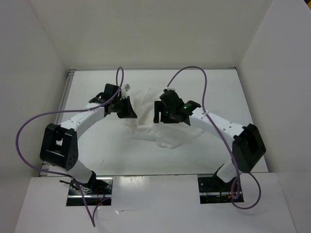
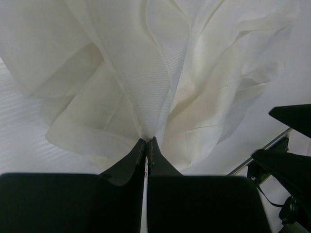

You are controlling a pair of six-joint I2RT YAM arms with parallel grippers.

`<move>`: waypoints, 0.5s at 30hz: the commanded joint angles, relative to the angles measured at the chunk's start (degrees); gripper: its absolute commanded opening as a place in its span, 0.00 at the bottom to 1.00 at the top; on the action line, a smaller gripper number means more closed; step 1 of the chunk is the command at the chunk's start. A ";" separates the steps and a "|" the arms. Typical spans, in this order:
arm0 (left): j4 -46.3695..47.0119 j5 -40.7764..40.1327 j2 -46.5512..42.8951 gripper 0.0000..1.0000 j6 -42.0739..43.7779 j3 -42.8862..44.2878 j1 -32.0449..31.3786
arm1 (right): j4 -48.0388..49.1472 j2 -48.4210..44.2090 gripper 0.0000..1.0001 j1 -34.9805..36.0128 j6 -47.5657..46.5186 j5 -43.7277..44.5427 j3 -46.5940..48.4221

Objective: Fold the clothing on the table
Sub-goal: Flatten the skirt out

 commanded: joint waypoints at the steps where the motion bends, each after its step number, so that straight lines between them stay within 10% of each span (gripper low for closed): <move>1: -0.29 1.28 -1.31 0.00 0.16 0.39 -0.03 | 2.88 4.45 0.80 0.47 -3.49 5.31 6.62; 11: -0.29 0.74 -1.31 0.00 0.16 0.39 -0.03 | 0.24 16.85 0.80 0.47 -5.16 5.41 15.24; 15: -0.29 0.74 -0.70 0.00 0.68 -0.14 -0.03 | 0.07 22.39 0.57 0.47 -5.78 -0.74 16.74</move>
